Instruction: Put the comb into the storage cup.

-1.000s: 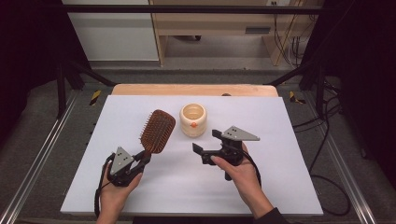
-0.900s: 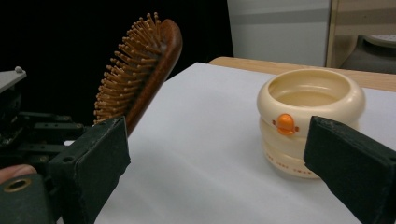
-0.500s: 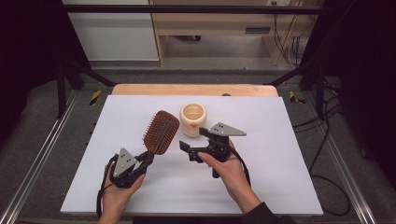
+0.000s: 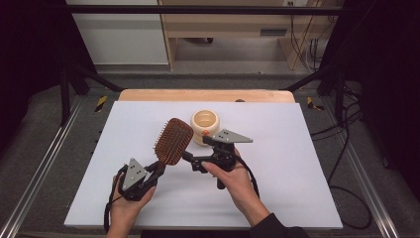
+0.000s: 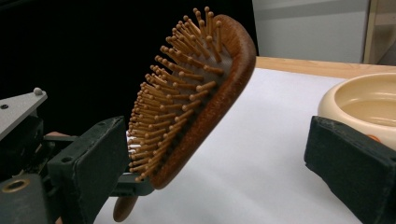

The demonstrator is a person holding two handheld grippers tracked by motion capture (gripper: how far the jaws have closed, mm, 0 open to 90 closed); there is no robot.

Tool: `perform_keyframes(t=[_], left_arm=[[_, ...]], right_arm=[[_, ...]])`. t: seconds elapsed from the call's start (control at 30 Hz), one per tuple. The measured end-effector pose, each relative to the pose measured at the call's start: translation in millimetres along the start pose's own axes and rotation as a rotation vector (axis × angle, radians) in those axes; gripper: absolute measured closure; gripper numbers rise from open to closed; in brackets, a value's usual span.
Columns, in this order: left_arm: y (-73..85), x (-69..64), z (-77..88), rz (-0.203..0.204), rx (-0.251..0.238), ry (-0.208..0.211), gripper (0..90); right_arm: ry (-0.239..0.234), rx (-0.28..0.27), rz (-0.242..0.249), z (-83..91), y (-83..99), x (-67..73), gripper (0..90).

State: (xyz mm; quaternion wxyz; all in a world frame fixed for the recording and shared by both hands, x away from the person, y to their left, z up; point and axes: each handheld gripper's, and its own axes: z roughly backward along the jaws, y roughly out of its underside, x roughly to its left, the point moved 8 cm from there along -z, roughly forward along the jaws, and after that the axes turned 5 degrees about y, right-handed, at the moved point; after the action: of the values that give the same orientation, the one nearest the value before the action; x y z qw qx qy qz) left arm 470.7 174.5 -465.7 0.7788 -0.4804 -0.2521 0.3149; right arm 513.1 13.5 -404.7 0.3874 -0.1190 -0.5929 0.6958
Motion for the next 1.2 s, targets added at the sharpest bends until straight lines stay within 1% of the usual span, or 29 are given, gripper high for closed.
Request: perform_keyframes(t=[0.47,0.87,1.2], left_arm=[[-1.7,-0.8,0.8,-0.001,-0.015,-0.002,72.7],[-3.6,-4.3,0.6,-0.018,-0.018,0.001,72.7],[-5.1,-4.4,1.7,-0.021,-0.028,-0.004,72.6]], right_arm=[[-0.022,-0.010,-0.017,-9.0,-4.5,6.9,8.1],[-0.030,-0.026,-0.036,-13.0,-8.5,7.9,8.9],[-0.038,-0.036,-0.045,-15.8,-11.2,10.1,9.5]])
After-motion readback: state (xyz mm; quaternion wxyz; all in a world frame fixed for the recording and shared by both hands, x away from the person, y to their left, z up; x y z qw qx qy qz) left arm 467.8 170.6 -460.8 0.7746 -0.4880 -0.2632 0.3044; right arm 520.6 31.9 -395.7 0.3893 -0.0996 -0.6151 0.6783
